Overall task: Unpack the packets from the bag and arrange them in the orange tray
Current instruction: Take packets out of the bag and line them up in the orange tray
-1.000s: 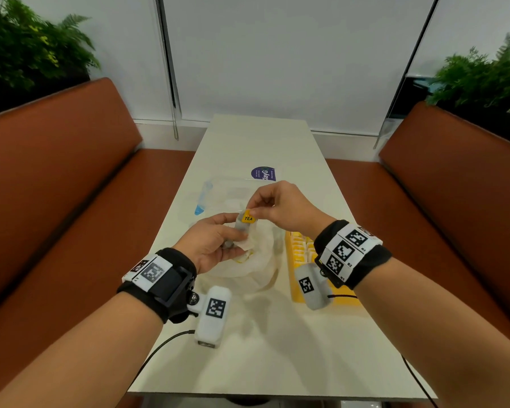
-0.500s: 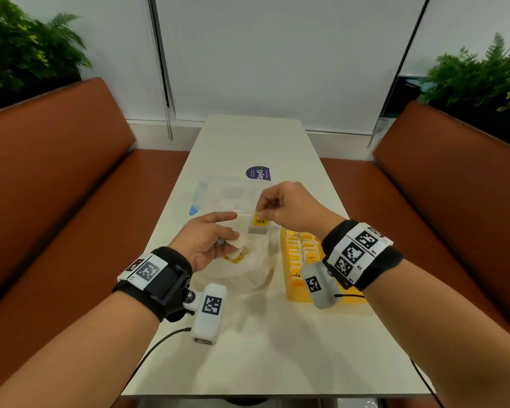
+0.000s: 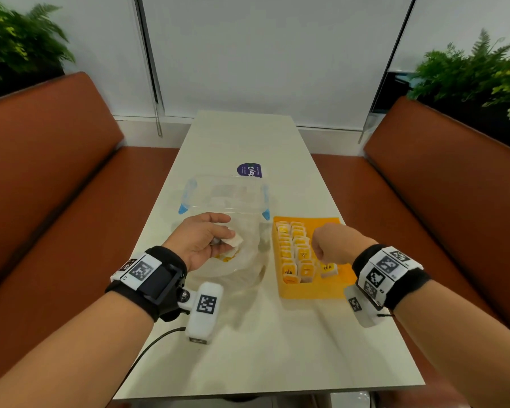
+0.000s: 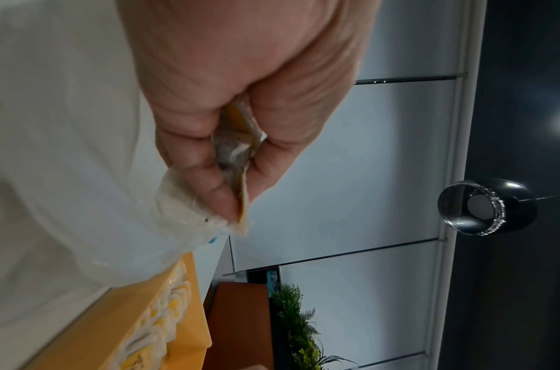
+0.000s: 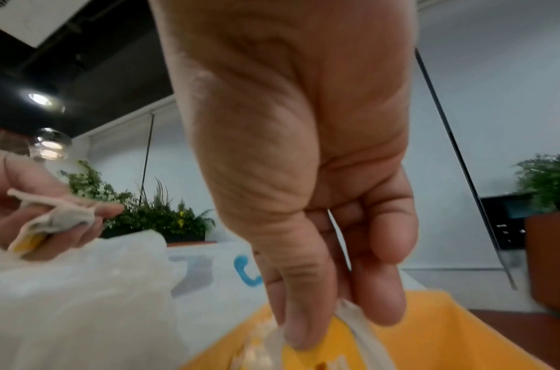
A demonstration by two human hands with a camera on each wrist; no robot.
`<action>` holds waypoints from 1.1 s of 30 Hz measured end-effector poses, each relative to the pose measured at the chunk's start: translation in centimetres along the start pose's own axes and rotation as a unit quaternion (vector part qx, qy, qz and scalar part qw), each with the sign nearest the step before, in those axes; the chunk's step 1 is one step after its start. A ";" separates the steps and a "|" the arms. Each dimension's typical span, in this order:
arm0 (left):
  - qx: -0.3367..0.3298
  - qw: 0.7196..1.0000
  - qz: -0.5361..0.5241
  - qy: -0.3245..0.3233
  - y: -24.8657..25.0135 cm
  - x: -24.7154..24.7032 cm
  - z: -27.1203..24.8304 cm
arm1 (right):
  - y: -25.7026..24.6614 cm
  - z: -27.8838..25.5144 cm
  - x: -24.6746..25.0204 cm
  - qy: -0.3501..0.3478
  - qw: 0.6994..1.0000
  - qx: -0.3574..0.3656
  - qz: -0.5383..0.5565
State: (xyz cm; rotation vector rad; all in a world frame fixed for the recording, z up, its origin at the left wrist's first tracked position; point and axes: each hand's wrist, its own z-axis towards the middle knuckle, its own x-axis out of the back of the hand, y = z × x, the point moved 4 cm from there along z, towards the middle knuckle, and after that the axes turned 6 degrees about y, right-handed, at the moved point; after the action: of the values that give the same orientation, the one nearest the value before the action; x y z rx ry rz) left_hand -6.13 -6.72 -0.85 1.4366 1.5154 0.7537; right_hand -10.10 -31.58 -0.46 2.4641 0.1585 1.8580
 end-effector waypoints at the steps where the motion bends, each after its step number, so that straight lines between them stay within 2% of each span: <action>1: 0.001 1.000 -0.001 0.000 -0.1 0.0 0.1 | -0.1 0.0 -0.7 -0.012 1.000 0.004 0.007; 8: -0.002 1.000 0.013 0.006 -0.3 -0.2 0.5 | -1.3 1.0 -3.1 -0.011 0.996 0.003 0.088; 18: -0.002 1.000 -0.004 0.011 -0.3 0.2 0.7 | -1.2 1.5 -3.8 -0.020 0.995 -0.012 0.096; 20: -0.002 1.000 -0.002 0.009 -0.3 0.1 0.6 | -1.3 1.6 -2.6 0.010 0.997 -0.019 0.069; 22: -0.002 1.000 -0.006 0.007 -0.3 0.1 0.5 | -2.1 1.6 -0.5 0.079 0.994 -0.008 0.074; 24: -0.004 1.000 -0.019 0.004 -0.3 0.0 0.4 | -3.7 1.6 1.5 0.139 0.974 0.018 0.178; 25: -0.006 1.000 -0.027 0.002 -0.3 0.0 0.4 | -4.7 1.6 2.4 0.149 0.952 0.029 0.266; 27: -0.012 0.999 -0.032 -0.001 -0.2 0.1 0.2 | -6.9 1.4 3.6 0.139 0.897 0.059 0.415; 28: -0.015 0.999 -0.030 -0.002 -0.1 0.1 0.1 | -7.8 1.4 4.1 0.130 0.878 0.075 0.454; 30: -0.024 0.999 -0.029 -0.005 0.1 0.3 -0.1 | -9.4 1.6 4.4 0.118 0.868 0.101 0.471; 33: -0.030 0.999 -0.032 0.003 0.3 0.6 -0.2 | -10.9 2.1 4.5 0.139 0.875 0.133 0.444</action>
State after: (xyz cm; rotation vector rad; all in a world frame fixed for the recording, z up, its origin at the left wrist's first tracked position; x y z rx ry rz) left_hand -6.11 -6.09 -0.59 1.3368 1.5236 0.7580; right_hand -7.42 -20.17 2.14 2.6553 -0.9364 2.6601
